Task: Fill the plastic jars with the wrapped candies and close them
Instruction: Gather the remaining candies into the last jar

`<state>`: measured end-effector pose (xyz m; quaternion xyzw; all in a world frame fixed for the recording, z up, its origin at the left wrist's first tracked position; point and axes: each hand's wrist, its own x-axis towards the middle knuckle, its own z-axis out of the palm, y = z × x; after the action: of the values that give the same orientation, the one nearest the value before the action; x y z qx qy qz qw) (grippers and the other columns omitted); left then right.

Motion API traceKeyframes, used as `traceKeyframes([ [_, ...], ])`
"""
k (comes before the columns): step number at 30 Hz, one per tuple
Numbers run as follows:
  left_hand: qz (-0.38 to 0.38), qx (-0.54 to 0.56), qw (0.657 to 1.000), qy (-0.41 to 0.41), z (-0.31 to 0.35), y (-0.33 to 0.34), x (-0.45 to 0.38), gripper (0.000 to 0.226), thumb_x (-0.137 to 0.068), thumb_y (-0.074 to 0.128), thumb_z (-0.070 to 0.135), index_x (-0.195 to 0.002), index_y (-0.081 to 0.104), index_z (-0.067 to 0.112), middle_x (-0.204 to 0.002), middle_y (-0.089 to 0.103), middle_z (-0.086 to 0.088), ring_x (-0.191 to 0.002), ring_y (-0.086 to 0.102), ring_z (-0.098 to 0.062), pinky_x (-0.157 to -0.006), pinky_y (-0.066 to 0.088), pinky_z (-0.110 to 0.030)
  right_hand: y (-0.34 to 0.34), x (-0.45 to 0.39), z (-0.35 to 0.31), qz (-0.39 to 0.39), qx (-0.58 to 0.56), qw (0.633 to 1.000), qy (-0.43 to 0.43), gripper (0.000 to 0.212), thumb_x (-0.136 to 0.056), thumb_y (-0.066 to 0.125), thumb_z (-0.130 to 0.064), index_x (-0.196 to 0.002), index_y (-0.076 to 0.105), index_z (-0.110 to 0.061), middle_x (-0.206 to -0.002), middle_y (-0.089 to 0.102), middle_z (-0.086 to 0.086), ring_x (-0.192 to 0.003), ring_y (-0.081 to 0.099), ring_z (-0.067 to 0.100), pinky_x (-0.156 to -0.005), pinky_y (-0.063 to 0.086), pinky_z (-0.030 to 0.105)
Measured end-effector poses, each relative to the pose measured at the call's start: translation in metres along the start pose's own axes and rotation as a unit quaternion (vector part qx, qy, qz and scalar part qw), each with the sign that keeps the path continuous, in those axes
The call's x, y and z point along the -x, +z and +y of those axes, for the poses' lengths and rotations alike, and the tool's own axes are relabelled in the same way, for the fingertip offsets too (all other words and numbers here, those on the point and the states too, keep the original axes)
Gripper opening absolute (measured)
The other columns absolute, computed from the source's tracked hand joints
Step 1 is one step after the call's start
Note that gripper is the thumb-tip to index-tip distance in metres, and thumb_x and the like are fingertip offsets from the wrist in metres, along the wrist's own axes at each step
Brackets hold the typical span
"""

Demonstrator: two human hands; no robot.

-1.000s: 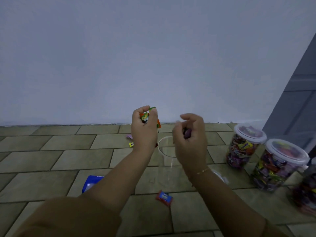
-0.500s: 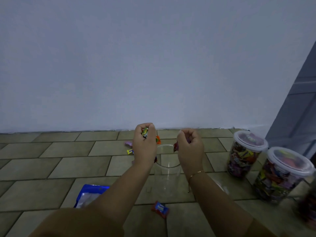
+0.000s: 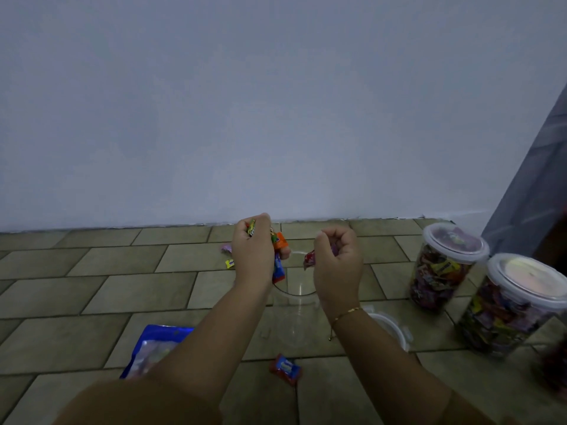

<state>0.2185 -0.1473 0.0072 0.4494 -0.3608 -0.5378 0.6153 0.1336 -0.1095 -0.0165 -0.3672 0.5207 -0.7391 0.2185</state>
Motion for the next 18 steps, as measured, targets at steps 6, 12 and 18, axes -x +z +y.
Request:
traceKeyframes([
  [6,-0.030,-0.034,0.999,0.010,0.0009,0.0000,-0.0002,0.014,-0.095,0.048,0.021,-0.092,0.048,0.007,-0.059,0.053,-0.003,-0.050,0.064,-0.018,-0.047,0.051,-0.024,0.0001,0.0008,0.0033,0.004,0.006,1.000,-0.012,0.021,-0.088,0.053,-0.002,-0.076,0.054,-0.019,-0.065,0.047,0.001,-0.053,0.047,0.008,-0.048,0.048,0.020],
  [12,-0.056,-0.043,0.997,0.015,0.0028,-0.0026,0.0067,0.011,-0.095,0.044,0.014,-0.089,0.048,0.005,-0.072,0.059,-0.013,-0.050,0.064,-0.019,-0.034,0.036,-0.015,-0.0006,0.0017,0.0044,0.009,0.011,1.000,-0.004,0.021,-0.087,0.055,-0.003,-0.076,0.055,-0.020,-0.066,0.047,0.003,-0.058,0.045,0.016,-0.051,0.050,0.028],
  [18,-0.065,-0.053,0.996,0.043,-0.0035,-0.0088,0.0077,0.017,-0.090,0.048,0.008,-0.074,0.056,0.011,-0.075,0.062,-0.007,-0.079,0.063,-0.035,-0.043,0.042,-0.015,-0.0007,0.0033,0.0020,0.002,0.010,1.000,-0.007,0.022,-0.088,0.054,-0.003,-0.075,0.054,-0.021,-0.066,0.049,0.004,-0.057,0.048,0.016,-0.050,0.052,0.025],
])
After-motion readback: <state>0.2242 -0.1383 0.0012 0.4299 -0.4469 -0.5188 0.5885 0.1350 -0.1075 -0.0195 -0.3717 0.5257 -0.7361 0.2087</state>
